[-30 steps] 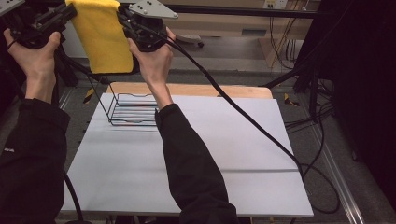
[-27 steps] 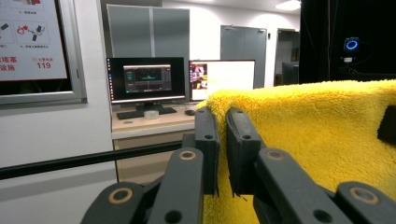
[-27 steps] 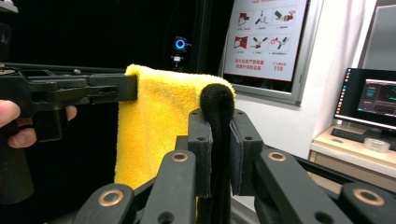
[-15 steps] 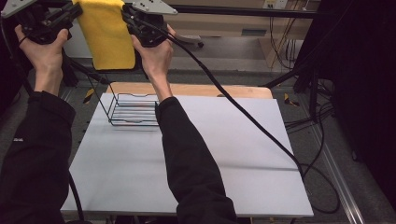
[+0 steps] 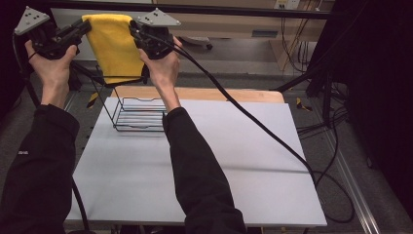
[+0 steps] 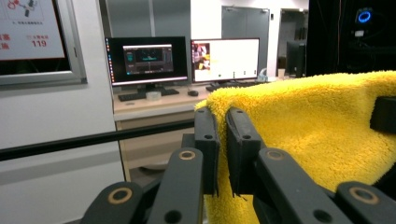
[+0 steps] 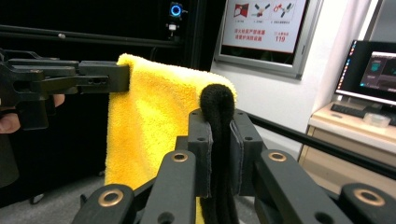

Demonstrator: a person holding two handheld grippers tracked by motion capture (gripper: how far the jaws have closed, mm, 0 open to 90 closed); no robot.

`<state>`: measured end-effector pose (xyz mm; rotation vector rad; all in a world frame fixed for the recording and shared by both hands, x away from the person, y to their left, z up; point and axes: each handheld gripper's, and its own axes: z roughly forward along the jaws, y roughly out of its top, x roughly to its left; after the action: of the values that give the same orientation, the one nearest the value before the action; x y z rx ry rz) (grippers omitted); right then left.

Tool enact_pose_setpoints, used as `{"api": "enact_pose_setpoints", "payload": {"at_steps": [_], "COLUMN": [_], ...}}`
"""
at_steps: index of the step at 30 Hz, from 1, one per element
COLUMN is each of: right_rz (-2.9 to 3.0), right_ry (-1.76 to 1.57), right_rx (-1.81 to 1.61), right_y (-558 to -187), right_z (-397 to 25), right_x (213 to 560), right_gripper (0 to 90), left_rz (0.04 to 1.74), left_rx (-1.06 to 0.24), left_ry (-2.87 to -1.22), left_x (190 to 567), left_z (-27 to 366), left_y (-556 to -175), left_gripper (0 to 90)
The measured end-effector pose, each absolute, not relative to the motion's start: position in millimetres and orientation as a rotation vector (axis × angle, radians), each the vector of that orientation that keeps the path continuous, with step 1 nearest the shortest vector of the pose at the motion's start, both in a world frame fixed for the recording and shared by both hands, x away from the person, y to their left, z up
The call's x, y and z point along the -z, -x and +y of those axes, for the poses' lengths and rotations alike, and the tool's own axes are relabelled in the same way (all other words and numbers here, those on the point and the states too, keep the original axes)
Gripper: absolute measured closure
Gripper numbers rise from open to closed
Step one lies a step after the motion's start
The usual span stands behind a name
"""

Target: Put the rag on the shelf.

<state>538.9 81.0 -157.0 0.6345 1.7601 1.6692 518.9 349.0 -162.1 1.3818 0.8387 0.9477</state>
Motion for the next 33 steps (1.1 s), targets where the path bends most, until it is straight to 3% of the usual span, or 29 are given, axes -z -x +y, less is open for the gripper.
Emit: {"api": "enact_pose_setpoints", "payload": {"at_steps": [22, 33], "right_rz": [1.852, 1.853], "right_ry": [-0.731, -0.711], "right_rx": [-1.637, -1.653], "right_y": [-544.5, -538.4], "right_z": [77.7, 79.5], "right_x": [211.2, 215.3], "right_gripper": [81.2, 81.2], "left_rz": [0.862, 0.853], "left_rx": [-0.927, -0.905], "left_ry": [-1.491, -1.479], "left_x": [205.7, 209.1], "left_z": [346.4, 351.7], "left_y": [-520.9, -511.5], "left_gripper": [83.6, 83.6]}}
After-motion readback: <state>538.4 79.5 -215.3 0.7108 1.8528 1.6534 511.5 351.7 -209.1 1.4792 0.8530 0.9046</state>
